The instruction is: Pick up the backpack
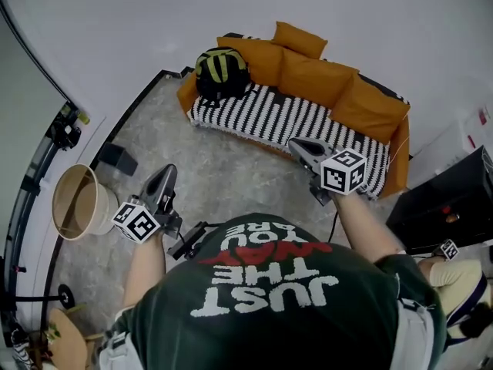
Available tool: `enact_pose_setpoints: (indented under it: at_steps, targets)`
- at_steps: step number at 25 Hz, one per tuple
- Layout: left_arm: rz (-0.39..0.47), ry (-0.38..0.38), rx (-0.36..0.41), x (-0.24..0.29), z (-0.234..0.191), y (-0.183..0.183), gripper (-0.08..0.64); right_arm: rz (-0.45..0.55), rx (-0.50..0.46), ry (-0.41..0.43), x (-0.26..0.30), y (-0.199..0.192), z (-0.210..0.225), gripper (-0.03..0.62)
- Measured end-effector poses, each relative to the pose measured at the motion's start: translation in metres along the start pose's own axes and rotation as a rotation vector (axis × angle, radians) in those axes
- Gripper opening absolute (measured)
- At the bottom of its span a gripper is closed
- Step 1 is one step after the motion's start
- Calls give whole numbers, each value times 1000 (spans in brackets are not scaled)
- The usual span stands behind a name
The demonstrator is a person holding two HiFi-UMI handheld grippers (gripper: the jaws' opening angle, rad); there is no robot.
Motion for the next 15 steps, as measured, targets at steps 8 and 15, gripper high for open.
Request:
enact_pose_setpoints:
  at_steps: [8, 15]
  targets:
    - [-11, 5, -13, 32, 17, -13, 11, -4, -18, 29, -11, 9, 27, 29]
    - [-48, 20, -25, 66, -11, -16, 11, -18, 25, 19, 12, 6, 66, 29]
Point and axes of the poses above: the fingertips, and each gripper's own axes: x forward along the fingers, z to its right, y out of its top, the point moved 2 cm from there along -x, backward along the fingers, and after that the axes turned 9 degrees about y, right-handed, at the moved point
